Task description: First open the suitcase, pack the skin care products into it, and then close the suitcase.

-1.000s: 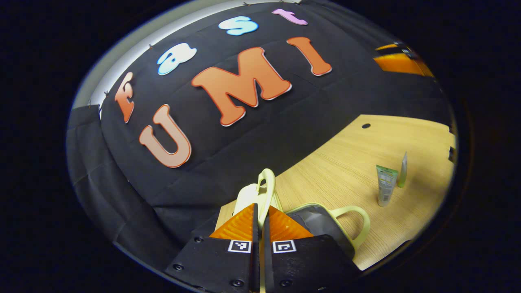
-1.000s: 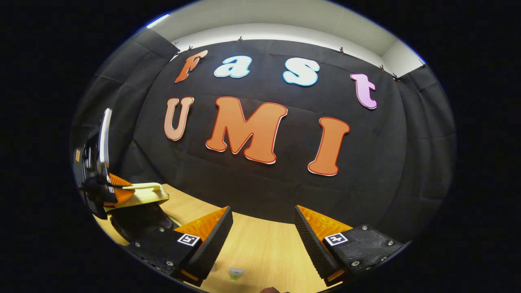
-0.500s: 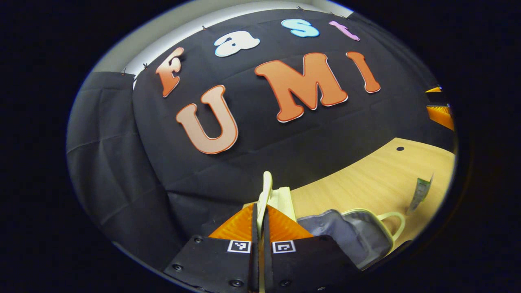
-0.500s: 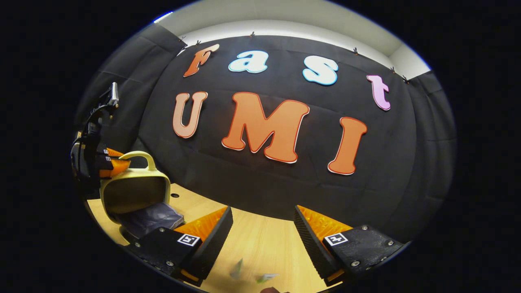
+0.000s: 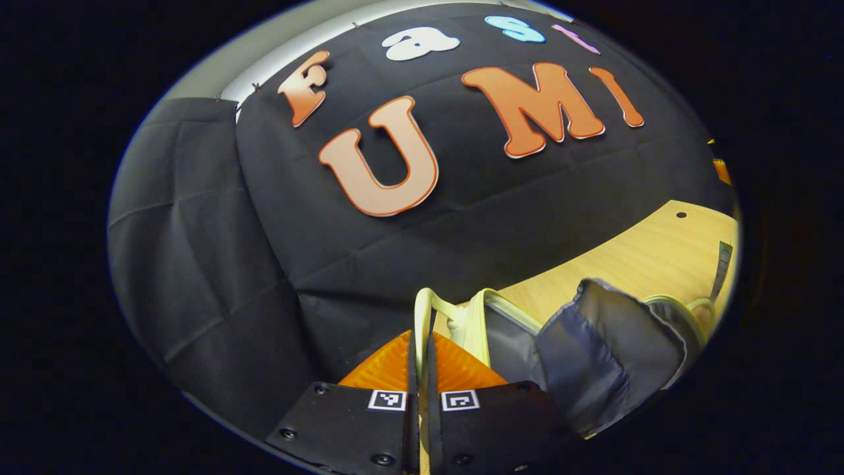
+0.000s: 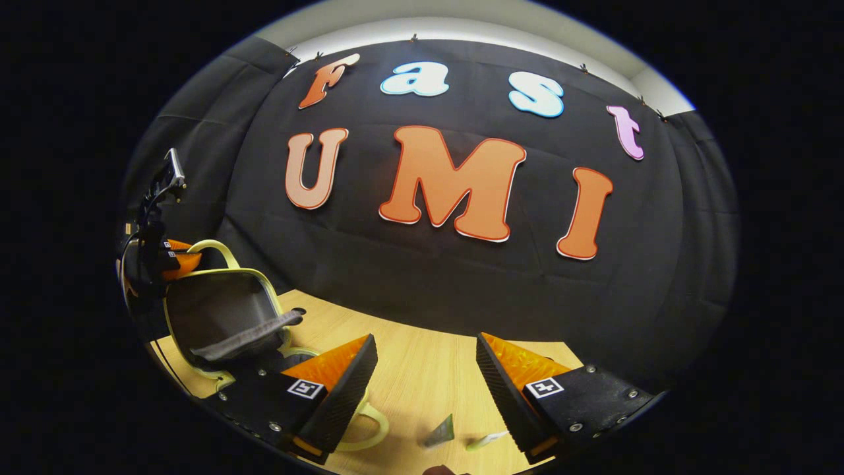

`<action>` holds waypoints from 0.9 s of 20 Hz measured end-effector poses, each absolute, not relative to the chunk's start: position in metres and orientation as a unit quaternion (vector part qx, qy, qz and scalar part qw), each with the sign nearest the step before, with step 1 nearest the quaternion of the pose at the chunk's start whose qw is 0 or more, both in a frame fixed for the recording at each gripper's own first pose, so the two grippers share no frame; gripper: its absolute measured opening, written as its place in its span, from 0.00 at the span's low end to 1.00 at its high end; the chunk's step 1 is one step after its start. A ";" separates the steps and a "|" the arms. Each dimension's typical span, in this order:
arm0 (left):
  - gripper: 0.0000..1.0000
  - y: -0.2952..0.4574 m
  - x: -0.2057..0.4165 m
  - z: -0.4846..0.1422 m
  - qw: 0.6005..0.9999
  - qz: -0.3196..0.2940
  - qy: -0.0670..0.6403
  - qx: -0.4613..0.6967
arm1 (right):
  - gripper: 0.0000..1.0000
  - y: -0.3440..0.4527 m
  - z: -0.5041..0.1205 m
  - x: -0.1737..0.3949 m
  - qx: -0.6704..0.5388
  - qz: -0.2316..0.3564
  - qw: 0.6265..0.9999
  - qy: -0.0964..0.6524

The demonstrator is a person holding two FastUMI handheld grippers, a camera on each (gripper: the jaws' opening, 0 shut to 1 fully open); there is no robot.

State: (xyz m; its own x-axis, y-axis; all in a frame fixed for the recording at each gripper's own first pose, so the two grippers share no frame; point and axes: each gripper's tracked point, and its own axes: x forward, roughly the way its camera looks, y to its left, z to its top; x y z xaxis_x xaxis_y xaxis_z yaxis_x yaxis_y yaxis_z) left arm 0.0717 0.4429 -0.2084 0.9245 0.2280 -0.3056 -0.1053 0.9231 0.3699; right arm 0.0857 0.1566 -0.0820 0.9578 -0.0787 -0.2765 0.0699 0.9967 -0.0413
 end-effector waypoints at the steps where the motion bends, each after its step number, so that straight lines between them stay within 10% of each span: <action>1: 0.05 0.456 0.072 -0.220 0.963 0.091 0.184 0.175 | 0.95 0.160 -0.084 0.087 -0.017 -0.038 0.989 0.144; 12: 0.06 0.548 0.032 -0.380 0.923 0.165 0.335 0.094 | 0.96 0.142 -0.118 0.073 -0.024 -0.067 0.978 0.195; 15: 0.18 0.551 0.023 -0.382 0.920 0.192 0.329 0.093 | 0.96 0.128 -0.129 0.063 -0.025 -0.075 0.975 0.208; 18: 0.60 0.501 0.037 -0.356 0.939 0.160 0.299 0.062 | 0.96 0.115 -0.138 0.052 -0.020 -0.080 0.972 0.218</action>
